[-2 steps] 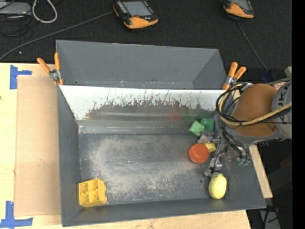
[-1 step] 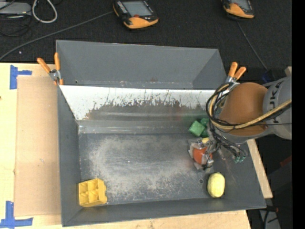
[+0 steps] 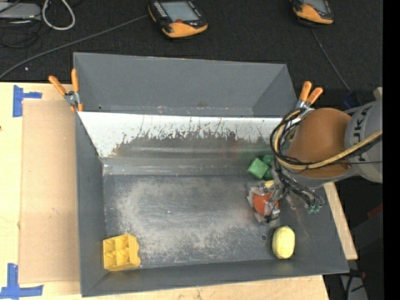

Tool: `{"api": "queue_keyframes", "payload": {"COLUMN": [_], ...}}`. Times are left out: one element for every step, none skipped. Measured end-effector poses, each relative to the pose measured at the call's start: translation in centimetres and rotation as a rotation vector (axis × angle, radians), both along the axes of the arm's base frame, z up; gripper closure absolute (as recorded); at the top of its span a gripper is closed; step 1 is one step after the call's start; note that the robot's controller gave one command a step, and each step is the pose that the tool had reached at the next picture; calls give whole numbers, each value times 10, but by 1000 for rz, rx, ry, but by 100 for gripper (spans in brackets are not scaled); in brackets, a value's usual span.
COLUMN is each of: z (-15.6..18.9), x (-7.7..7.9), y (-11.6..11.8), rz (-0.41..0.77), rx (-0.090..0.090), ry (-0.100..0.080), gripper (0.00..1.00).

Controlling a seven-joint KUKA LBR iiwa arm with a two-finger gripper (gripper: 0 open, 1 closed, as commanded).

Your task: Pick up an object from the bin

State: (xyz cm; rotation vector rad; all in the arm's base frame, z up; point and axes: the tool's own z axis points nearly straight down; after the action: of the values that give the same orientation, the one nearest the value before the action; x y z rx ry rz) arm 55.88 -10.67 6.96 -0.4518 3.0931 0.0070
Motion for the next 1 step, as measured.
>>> {"api": "queue_keyframes", "payload": {"z": [23], "x": [-2], "y": [2], "rz": [0], "rx": [3], "ry": [12], "gripper": [100]}}
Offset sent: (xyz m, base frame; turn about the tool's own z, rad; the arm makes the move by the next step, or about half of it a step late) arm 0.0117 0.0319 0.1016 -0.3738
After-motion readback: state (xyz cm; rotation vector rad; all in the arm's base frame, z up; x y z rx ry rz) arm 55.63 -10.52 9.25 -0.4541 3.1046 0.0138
